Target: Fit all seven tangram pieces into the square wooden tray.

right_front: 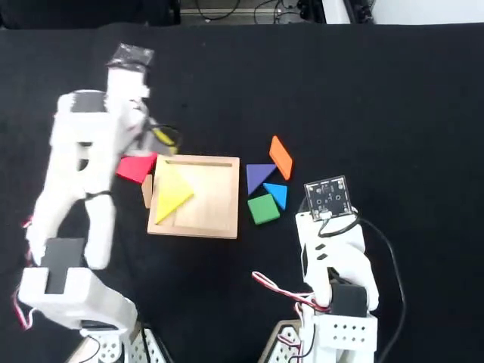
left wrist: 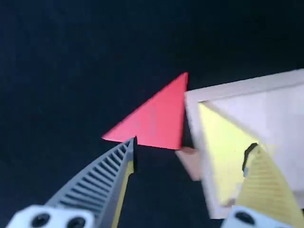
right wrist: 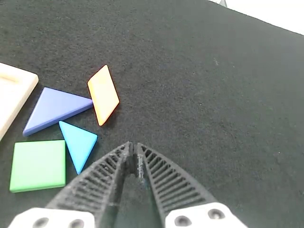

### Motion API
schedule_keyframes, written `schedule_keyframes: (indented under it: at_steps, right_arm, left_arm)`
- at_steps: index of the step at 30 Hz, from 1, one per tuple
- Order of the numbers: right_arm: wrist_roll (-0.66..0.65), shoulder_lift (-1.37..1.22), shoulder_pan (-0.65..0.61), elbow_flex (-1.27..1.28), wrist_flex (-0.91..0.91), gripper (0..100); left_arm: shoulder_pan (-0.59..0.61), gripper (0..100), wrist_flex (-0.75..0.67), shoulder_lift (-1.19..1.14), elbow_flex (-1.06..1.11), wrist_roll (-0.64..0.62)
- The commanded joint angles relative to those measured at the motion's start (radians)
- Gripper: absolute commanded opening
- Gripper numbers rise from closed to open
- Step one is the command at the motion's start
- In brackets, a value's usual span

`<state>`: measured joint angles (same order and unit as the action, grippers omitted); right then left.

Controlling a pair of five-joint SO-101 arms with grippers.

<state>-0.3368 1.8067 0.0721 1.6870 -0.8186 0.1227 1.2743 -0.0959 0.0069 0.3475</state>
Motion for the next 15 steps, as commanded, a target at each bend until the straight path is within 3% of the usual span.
schedule_keyframes:
  at_steps: [1, 8, 15]
  right_arm:
    - [0.005, 0.031, 0.011, -0.001, -0.005, 1.5]
    - [0.005, 0.031, 0.011, -0.001, -0.005, 1.5]
    - [0.005, 0.031, 0.011, -0.001, -0.005, 1.5]
  left_arm:
    - [0.045, 36, -0.064, -0.034, -0.067, 0.384]
    - [0.018, 36, -0.110, -0.196, -0.082, 0.597]
    - [0.050, 36, -0.221, -0.333, -0.183, 0.617]
